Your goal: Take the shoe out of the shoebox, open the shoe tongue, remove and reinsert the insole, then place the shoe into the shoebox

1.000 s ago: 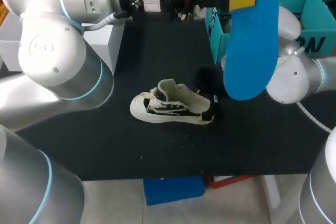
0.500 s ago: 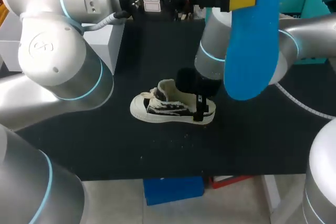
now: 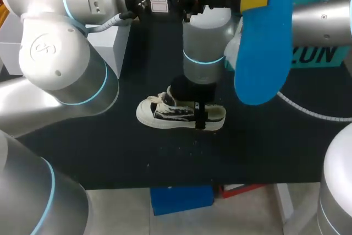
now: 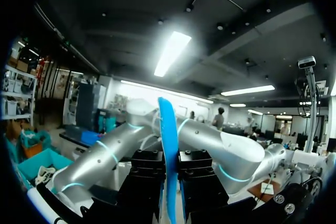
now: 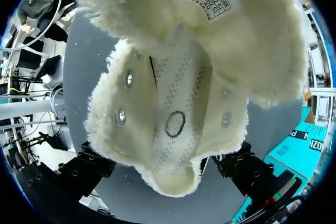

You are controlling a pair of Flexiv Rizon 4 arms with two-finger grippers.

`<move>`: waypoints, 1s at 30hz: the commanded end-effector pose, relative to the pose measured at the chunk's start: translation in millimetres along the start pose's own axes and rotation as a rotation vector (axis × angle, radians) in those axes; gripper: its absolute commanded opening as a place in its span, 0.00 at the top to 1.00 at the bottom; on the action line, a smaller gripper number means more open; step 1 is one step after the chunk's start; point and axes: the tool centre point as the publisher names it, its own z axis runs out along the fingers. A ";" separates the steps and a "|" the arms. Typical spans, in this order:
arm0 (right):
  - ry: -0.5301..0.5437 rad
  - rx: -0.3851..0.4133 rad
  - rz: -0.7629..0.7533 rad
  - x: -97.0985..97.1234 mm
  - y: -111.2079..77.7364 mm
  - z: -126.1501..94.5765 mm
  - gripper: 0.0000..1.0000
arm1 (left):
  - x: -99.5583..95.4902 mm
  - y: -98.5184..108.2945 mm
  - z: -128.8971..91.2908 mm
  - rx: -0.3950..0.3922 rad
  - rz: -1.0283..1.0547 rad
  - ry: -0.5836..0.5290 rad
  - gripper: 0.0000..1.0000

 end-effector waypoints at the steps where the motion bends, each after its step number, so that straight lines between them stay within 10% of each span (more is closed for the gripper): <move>1: -0.001 0.015 0.010 0.9 0.2 4.1 0.00 | 0.1 0.4 2.2 0.001 0.001 -0.003 1.00; 13: -0.029 -0.096 -0.002 1.1 -9.4 1.8 0.00 | 0.1 0.4 2.2 0.001 0.001 -0.003 1.00; 30: -0.068 -0.545 0.021 -6.3 -24.0 12.9 0.00 | 0.1 0.4 2.2 0.001 0.001 -0.003 1.00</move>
